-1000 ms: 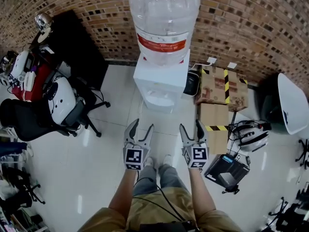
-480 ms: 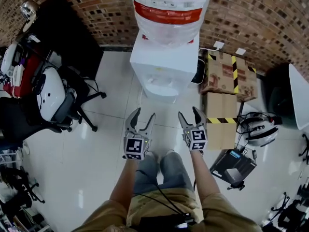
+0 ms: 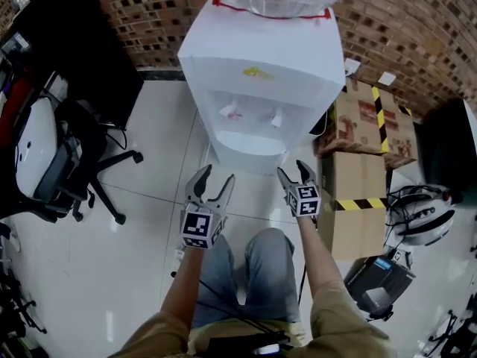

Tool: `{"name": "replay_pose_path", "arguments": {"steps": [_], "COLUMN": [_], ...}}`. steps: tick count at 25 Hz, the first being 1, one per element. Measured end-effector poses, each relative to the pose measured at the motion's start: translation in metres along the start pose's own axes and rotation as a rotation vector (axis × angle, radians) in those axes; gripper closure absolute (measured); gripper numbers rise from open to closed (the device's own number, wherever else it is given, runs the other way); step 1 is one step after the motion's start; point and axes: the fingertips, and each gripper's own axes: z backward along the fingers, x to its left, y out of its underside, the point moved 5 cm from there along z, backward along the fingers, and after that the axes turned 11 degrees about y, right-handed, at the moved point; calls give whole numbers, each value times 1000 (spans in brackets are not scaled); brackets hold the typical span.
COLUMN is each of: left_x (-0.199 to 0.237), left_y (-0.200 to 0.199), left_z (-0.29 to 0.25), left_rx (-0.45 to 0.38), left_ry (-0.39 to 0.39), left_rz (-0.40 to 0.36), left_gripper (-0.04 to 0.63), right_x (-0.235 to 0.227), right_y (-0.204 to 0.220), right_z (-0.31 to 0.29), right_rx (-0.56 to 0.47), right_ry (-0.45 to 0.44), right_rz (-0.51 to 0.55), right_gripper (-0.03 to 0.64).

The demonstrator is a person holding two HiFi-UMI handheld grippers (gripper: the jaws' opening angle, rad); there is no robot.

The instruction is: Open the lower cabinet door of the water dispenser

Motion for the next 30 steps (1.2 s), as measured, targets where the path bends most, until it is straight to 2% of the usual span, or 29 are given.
{"name": "replay_pose_path", "arguments": {"steps": [4, 7, 10, 15, 19, 22, 24, 26, 30], "left_x": [1, -3, 2, 16, 17, 21, 22, 23, 25], "left_y": [49, 65, 75, 81, 79, 83, 88, 92, 98], "left_z": [-19, -23, -21, -12, -10, -6, -5, -3, 2], "left_rx": [-20, -29, -32, -51, -80, -96, -96, -92, -79], "left_ry": [33, 56, 49, -7, -11, -26, -32, -34, -40], "left_rz": [-32, -47, -53, -7, -20, -18, -7, 1, -11], "left_gripper": [364, 364, 364, 364, 364, 364, 364, 364, 364], "right_x": [-9, -14, -18, -17, -15, -11, -6, 2, 29], "right_y": [22, 28, 26, 26, 30, 36, 40, 44, 40], "right_z": [-53, -75, -78, -72, -57, -40, -27, -16, -11], "right_rx": [-58, -85, -107, -85, -77, -56, -36, -30, -77], "right_ry": [-60, -98, -138, -174, -208, -296, -377, -447, -545], "right_rz": [103, 139, 139, 101, 100, 152, 184, 190, 158], "right_gripper": [301, 301, 288, 360, 376, 428, 436, 434, 384]}}
